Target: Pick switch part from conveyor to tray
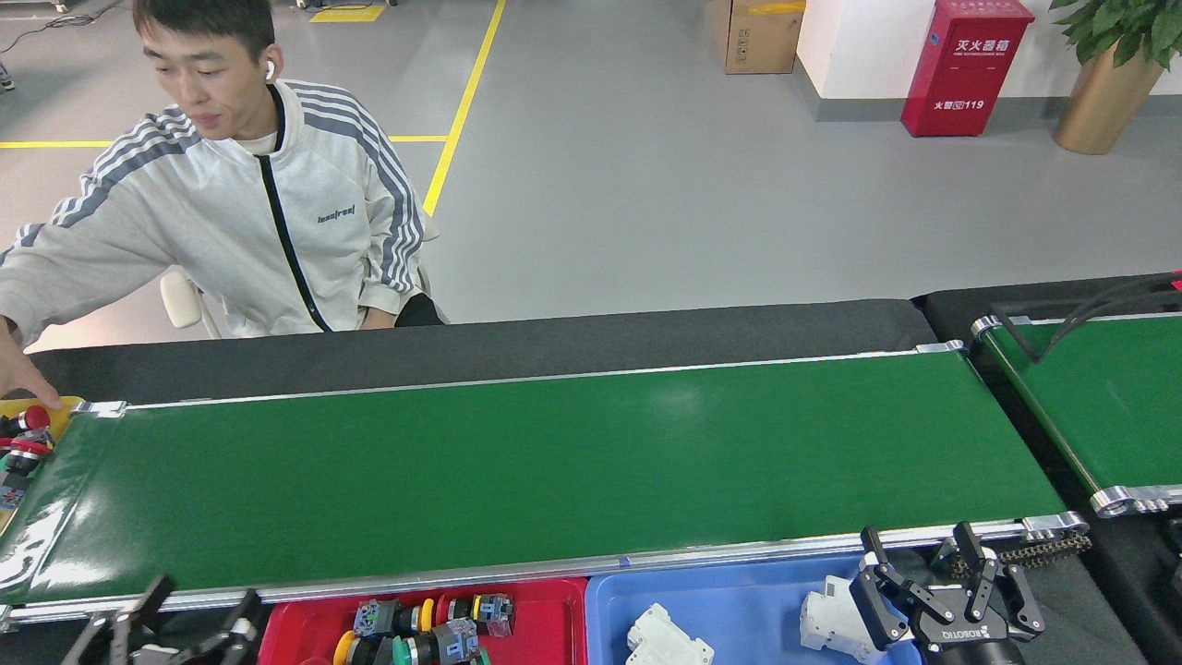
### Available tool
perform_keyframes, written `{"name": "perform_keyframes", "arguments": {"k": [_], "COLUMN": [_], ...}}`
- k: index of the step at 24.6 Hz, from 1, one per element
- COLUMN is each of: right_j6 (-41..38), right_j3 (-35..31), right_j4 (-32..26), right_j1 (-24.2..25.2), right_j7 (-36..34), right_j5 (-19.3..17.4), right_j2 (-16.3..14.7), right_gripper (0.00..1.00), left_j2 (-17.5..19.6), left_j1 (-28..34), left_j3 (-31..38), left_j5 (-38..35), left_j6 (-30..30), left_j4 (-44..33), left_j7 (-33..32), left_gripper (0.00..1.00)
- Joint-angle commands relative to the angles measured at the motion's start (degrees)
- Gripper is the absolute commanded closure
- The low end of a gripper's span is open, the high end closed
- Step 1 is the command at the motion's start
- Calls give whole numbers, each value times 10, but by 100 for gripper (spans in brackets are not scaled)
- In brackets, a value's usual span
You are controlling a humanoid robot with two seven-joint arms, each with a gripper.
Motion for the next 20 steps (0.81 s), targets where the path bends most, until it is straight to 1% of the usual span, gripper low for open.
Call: {"name": "perform_keyframes", "arguments": {"k": [1,4,9,12,17,20], "right_j6": [-11,-10,-11,-10,-7,-7], "right_j3": [-6,-6,-8,-10,-18,-24], "right_j4": [-9,-9,-9,-8,-6,-6], "right_j1": [-1,0,1,1,1,-3], "right_j7": [-1,-3,-5,-5,-5,-5], "right_j5": [-7,-8,-9,-9,-11,-25], "right_j2": [2,10,9,9,11,11], "right_gripper": [1,1,1,1,1,1], "left_j2": [7,7,7,6,7,6], "left_j1": [-4,-4,-6,-6,-8,-12], "left_j3": [14,20,19,19,11,11], "left_j5": [0,-1,-12,-37,-40,-39], "left_j6": [10,11,12,30,30,29], "left_j4": [13,19,12,6,6,6], "left_j7": [5,5,5,10,17,17], "left_gripper": [0,0,0,0,0,0]}}
